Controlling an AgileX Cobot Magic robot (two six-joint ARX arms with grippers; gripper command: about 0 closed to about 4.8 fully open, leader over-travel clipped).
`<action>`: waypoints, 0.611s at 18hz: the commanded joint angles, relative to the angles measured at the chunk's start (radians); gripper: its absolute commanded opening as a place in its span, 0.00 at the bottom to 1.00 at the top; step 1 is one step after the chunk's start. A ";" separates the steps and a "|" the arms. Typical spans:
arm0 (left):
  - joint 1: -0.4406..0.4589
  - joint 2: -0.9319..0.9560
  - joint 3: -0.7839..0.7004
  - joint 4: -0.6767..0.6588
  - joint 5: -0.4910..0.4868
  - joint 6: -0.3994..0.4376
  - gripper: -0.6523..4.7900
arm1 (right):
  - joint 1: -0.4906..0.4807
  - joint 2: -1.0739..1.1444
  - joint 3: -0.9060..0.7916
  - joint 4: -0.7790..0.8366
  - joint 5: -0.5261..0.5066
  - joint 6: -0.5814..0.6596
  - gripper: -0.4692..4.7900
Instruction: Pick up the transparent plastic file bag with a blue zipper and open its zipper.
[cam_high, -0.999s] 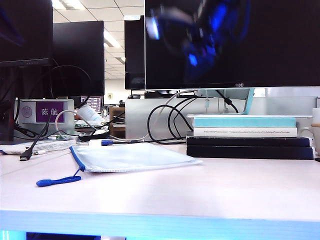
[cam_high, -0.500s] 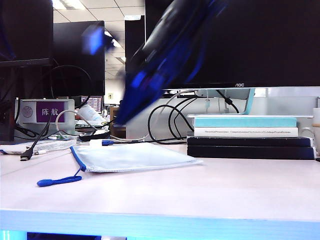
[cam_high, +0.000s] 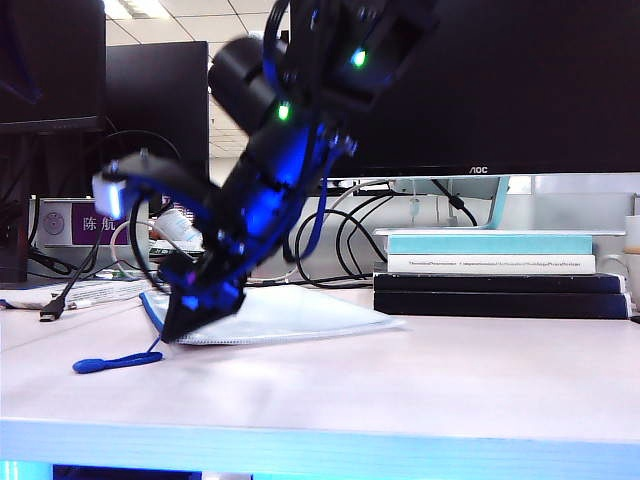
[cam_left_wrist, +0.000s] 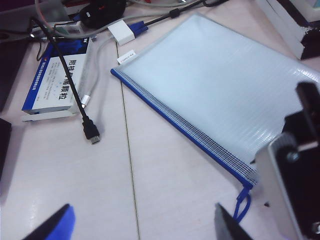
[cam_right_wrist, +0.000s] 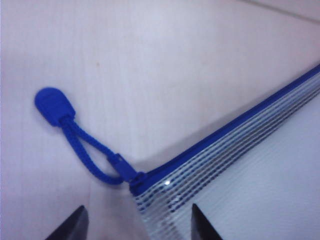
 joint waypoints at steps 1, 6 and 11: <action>-0.001 -0.001 0.002 0.015 -0.003 0.000 0.80 | 0.000 0.052 0.042 0.014 0.029 0.000 0.59; -0.001 -0.001 0.002 0.013 -0.003 0.000 0.80 | -0.005 0.092 0.046 0.041 0.077 -0.009 0.20; -0.001 0.004 0.002 0.012 -0.002 0.000 0.80 | -0.011 0.091 0.070 0.032 0.290 -0.041 0.08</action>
